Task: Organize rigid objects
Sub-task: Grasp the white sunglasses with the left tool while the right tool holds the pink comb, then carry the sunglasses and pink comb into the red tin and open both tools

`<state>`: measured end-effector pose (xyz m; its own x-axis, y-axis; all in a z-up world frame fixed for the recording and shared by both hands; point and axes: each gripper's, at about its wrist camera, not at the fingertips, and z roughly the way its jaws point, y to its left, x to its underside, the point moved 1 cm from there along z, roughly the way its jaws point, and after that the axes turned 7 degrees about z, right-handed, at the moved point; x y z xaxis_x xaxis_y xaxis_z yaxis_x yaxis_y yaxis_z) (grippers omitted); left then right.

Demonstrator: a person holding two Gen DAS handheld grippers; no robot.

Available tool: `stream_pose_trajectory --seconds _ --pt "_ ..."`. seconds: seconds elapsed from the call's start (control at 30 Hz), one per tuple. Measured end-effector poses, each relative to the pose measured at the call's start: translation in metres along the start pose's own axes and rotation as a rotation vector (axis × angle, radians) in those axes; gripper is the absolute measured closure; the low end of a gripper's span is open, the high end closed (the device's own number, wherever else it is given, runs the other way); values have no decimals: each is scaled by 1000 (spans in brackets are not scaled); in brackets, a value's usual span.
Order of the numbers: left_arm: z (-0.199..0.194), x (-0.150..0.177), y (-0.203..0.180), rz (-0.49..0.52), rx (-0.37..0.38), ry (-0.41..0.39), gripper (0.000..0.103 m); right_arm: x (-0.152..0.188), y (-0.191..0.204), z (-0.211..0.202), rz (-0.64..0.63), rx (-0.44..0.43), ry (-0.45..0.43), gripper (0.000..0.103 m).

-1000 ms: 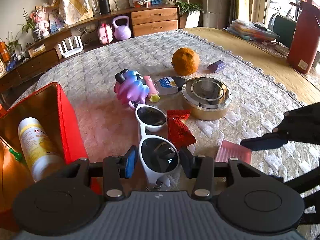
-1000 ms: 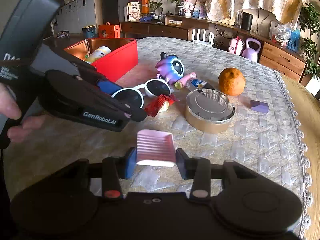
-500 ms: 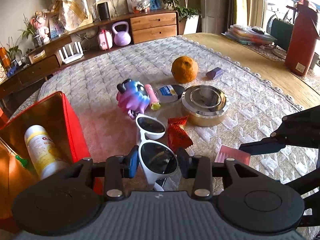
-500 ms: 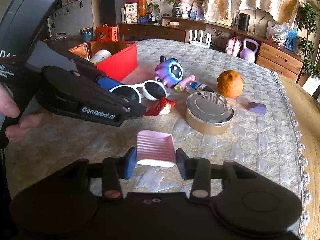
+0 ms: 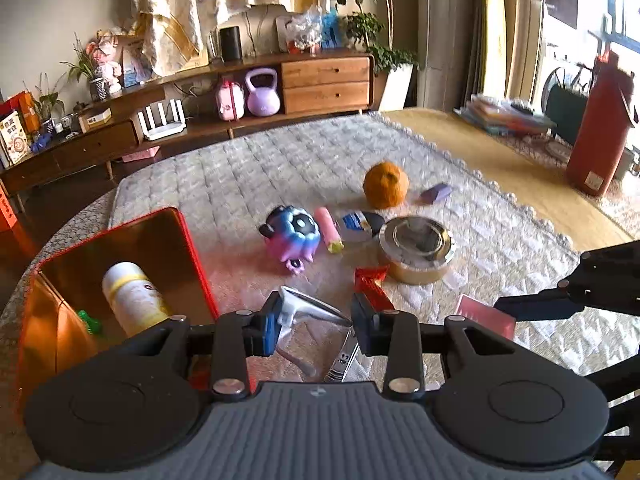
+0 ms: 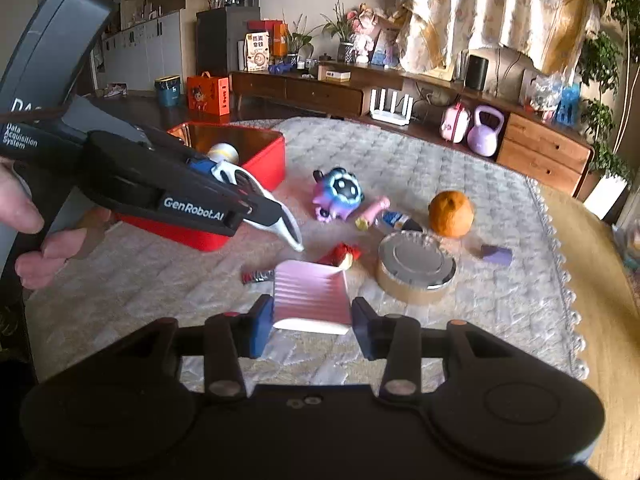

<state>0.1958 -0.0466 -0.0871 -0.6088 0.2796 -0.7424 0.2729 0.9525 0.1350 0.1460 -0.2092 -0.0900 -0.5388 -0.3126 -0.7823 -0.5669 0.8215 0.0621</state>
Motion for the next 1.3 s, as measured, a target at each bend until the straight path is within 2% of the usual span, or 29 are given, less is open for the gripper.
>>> stream_pose_trajectory --seconds 0.27,0.5,0.8,1.07,1.3 --pt "-26 -3 13 -47 11 -42 67 -7 12 -15 -5 23 -24 62" --pt "-57 -6 32 -85 25 -86 67 -25 26 -21 -21 7 -41 62" --pt "-85 0 76 -146 -21 -135 67 -55 54 -11 -51 -31 -58 62" --pt "-83 18 127 -198 -93 -127 67 -81 75 19 -66 -58 -43 62" --pt "-60 36 156 -231 -136 -99 67 -101 94 61 -121 -32 -3 62"
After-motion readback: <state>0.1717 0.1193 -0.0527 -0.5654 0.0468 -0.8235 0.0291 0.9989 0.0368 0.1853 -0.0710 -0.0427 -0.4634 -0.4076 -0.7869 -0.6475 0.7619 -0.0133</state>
